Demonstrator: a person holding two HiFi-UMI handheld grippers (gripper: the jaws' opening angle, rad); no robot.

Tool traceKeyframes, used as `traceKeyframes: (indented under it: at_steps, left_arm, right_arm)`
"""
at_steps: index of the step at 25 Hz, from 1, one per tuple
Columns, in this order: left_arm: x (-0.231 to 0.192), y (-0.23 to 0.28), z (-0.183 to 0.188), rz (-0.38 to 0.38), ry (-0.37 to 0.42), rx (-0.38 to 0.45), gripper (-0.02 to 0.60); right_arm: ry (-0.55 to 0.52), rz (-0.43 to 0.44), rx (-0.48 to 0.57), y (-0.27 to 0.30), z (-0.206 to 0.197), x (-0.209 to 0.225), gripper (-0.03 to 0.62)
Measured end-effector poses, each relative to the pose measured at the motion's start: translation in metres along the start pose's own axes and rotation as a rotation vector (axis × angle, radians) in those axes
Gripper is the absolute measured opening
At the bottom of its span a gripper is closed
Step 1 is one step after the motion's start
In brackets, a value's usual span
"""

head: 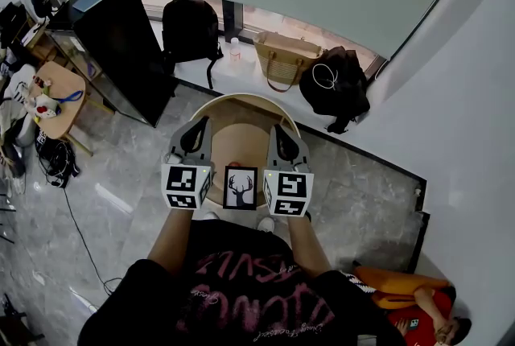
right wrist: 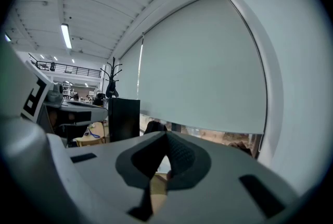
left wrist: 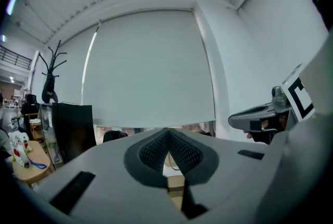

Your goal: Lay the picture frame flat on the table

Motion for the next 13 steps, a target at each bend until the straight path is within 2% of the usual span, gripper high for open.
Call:
traceKeyframes:
  at_steps: [13]
  left_arm:
    - [-0.0017, 0.0019, -0.0056, -0.005, 0.006, -0.003, 0.009]
  right_arm:
    - [-0.01, -0.002, -0.005, 0.0012, -0.0055, 0.0007, 0.02]
Point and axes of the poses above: the fingertips, and each gripper's own axes: y forward along the fingers, x to its right, z out of its top, the point moved 9 cm from there along -y, backward along the fingers, and after that the axes turned 6 degrees about -y, right-handed, at the moved point
